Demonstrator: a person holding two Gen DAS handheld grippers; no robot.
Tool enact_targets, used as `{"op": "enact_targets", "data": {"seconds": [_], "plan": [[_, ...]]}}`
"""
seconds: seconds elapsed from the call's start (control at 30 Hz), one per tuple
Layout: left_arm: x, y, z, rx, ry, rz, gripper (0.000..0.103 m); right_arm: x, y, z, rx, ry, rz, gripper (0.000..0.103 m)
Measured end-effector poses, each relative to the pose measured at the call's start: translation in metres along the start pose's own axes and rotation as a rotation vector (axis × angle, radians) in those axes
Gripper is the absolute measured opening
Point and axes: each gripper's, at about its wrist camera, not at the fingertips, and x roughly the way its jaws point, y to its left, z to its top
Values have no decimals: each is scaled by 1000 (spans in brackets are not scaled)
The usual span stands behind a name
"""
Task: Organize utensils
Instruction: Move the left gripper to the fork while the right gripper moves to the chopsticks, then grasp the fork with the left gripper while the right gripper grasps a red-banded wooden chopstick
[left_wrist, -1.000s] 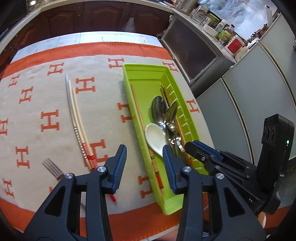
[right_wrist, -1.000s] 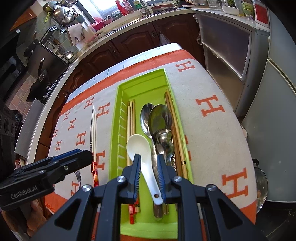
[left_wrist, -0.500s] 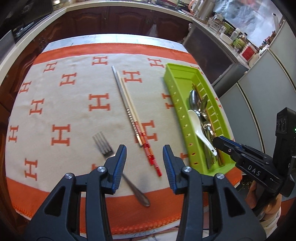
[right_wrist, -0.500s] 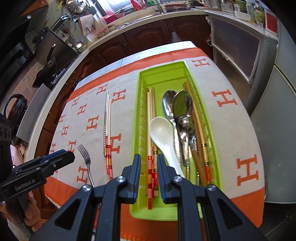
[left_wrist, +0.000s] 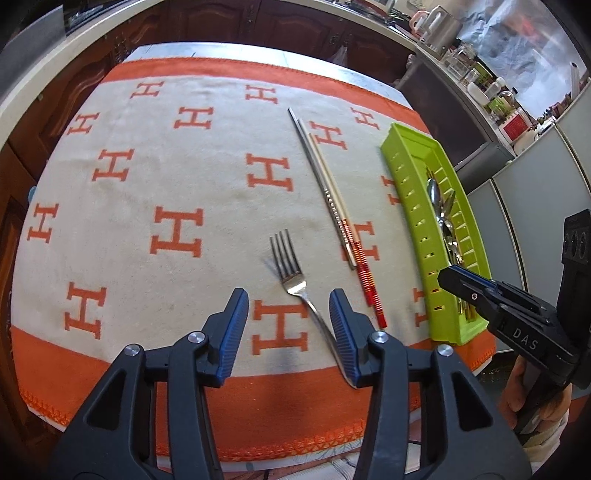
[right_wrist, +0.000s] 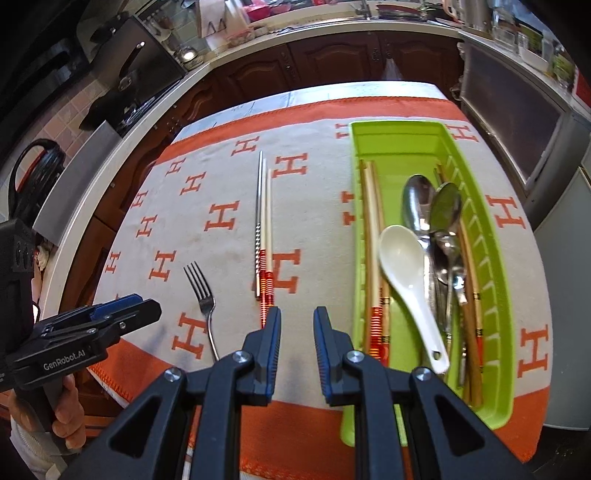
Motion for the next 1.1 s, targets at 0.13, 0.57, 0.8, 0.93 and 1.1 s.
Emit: {"op": "enact_targets", "data": {"seconds": [0.13,0.57,0.8,0.93,1.1], "plan": [[15,14,2,-28,12,-17,43,12,15,3,-42,20,-2,18],[65,16,11,42,-99,-130,43,35,21,9,-48,53,-23,18],[78,9,19,87,-172,-173,43,48,17,14,-23,78,-26,18],[82,5,19,101,-167,-218,34,56,18,16,-17,88,-20,18],[93,13,23,43,-142,-289,10,64,19,17,-6,100,-16,18]]}}
